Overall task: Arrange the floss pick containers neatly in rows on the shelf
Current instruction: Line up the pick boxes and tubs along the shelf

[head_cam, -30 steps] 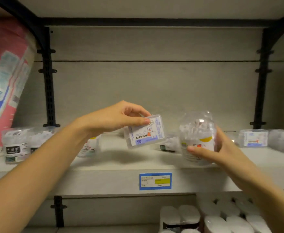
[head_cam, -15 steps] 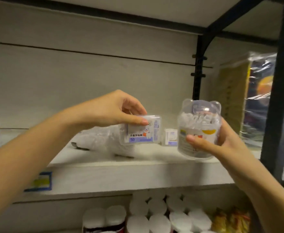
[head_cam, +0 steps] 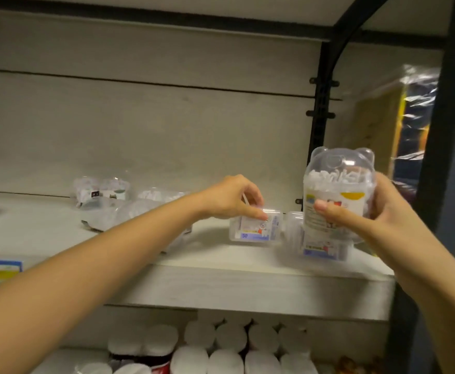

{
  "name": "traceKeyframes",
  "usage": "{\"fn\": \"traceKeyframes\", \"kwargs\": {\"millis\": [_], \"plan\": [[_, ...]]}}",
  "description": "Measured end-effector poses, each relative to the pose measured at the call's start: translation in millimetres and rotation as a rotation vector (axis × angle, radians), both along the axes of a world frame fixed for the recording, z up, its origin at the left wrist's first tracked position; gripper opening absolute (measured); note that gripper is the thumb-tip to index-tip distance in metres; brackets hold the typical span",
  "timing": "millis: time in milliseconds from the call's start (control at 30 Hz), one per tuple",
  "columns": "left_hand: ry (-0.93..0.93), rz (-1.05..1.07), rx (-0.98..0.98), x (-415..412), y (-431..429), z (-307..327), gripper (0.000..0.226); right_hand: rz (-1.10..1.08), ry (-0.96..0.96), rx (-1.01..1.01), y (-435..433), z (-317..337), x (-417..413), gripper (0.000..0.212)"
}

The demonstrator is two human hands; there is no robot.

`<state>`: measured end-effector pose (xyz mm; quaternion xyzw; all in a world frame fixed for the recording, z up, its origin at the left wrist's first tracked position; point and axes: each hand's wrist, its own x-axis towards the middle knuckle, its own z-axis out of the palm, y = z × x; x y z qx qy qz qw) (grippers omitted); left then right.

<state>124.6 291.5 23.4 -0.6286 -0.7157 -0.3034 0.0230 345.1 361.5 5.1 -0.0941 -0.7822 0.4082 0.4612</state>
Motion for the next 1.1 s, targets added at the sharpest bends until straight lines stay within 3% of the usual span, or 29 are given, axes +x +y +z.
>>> {"fn": "traceKeyframes", "kwargs": {"millis": [167, 833, 900, 1000, 1100], "plan": [[0.06, 0.007, -0.013, 1, 6, -8, 0.03, -0.006, 0.002, 0.012, 11, -10, -5, 0.095], [0.248, 0.089, 0.094, 2, 5, -13, 0.031, 0.06, -0.021, -0.011, 13, -16, -10, 0.093], [0.156, 0.066, 0.176, 5, -6, -8, 0.028, 0.072, -0.019, -0.019, 10, -14, -11, 0.092], [-0.277, -0.1, 0.297, 24, -39, 2, 0.018, 0.088, -0.022, 0.005, 1, -11, -20, 0.09], [-0.495, -0.143, 0.249, 36, -75, 5, 0.031, 0.15, -0.043, 0.049, -17, -10, -37, 0.092]]}}
